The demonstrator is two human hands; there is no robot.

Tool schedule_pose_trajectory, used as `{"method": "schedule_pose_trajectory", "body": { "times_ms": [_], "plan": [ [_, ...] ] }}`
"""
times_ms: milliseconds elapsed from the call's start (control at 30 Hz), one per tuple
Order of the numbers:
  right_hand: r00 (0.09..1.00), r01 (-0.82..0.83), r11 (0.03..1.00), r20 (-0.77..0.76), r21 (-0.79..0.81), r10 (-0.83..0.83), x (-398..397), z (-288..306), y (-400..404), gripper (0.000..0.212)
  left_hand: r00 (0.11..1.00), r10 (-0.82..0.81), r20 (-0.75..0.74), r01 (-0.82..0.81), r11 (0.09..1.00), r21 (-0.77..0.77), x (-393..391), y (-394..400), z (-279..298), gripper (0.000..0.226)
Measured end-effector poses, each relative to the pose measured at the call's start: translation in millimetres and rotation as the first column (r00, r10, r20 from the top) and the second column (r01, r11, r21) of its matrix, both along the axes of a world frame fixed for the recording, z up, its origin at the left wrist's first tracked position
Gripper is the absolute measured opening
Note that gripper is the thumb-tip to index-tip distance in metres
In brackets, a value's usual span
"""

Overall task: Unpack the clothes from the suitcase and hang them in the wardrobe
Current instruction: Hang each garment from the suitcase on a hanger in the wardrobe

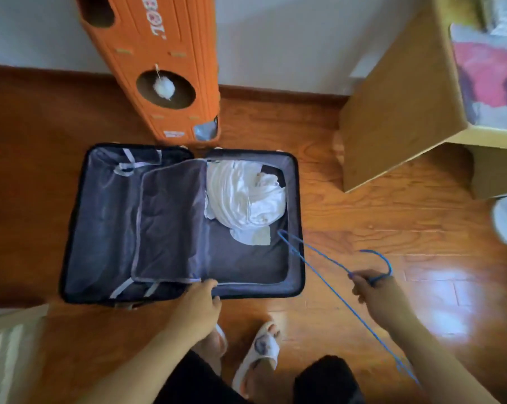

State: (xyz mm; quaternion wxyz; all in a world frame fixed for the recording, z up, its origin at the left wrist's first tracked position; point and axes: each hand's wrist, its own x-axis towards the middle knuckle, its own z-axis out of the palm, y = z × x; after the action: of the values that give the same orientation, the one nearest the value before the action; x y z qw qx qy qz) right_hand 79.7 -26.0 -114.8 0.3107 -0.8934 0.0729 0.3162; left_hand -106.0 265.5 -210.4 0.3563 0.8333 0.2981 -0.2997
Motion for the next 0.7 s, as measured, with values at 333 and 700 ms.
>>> {"method": "schedule_pose_trajectory", "body": {
  "times_ms": [333,700],
  "plan": [
    [0.999,-0.015,0.999,0.046,0.033,0.013,162,-207,38,0.022,0.979,-0.066,-0.193,0.045,0.993,-0.110,188,-24,-229,0.057],
    [0.996,-0.040,0.997,-0.081,0.066,0.046,221,-301,-36,0.025,0.812,0.578,-0.081,-0.541,0.798,0.267,312,-20,-391,0.037]
  ]
}}
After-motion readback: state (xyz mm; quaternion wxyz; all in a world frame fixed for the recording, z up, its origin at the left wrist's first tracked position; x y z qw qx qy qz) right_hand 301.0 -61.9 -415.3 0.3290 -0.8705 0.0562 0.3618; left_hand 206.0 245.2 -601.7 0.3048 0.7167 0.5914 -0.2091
